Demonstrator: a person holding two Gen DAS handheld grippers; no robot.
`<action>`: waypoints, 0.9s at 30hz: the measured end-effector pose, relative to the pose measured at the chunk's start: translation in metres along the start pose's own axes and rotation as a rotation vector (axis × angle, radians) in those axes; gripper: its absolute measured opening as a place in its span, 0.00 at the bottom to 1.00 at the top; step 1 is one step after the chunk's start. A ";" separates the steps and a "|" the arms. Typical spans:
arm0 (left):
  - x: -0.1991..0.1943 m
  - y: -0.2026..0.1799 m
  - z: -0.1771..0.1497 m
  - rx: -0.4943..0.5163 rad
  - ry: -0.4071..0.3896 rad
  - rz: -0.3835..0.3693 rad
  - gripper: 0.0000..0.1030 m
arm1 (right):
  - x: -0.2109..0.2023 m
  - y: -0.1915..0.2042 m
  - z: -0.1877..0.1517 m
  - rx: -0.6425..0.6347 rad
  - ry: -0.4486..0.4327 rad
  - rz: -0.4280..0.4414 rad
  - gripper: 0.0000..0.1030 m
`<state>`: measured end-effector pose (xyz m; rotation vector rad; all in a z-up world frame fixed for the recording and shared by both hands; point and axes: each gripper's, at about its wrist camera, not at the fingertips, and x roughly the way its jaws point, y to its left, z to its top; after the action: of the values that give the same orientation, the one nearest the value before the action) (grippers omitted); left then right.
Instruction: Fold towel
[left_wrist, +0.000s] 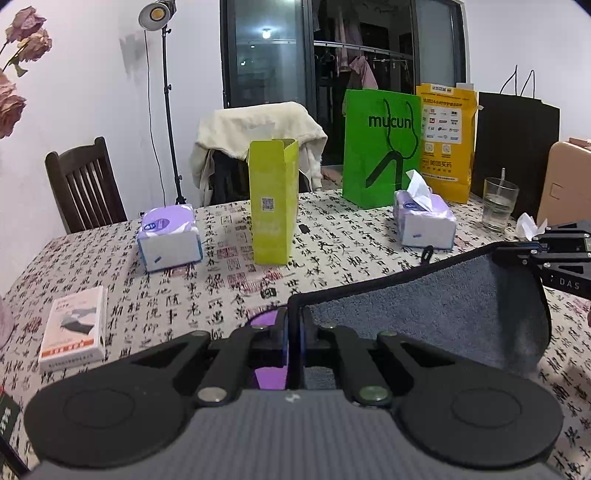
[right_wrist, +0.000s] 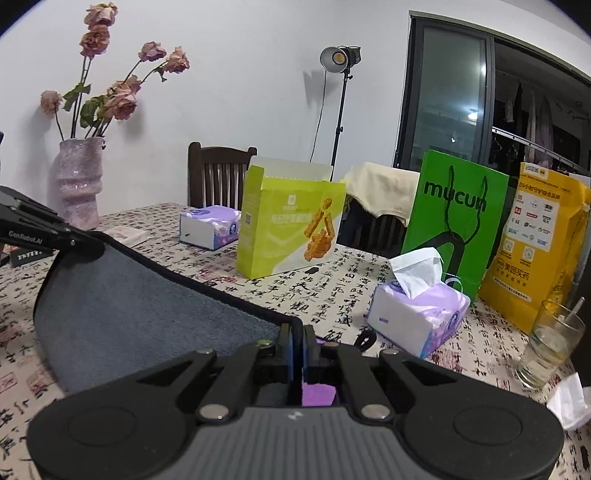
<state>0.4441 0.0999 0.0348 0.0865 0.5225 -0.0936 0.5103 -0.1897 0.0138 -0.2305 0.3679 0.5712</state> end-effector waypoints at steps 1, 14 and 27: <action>0.004 0.001 0.002 0.003 -0.001 -0.001 0.06 | 0.005 -0.003 0.002 0.000 0.004 0.002 0.04; 0.069 0.027 0.021 -0.014 0.032 -0.017 0.06 | 0.076 -0.030 0.017 0.011 0.066 0.010 0.04; 0.152 0.046 0.005 -0.066 0.174 -0.024 0.06 | 0.152 -0.047 -0.001 0.059 0.201 0.019 0.05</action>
<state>0.5825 0.1343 -0.0339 0.0243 0.6995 -0.0927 0.6553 -0.1554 -0.0432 -0.2283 0.5815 0.5568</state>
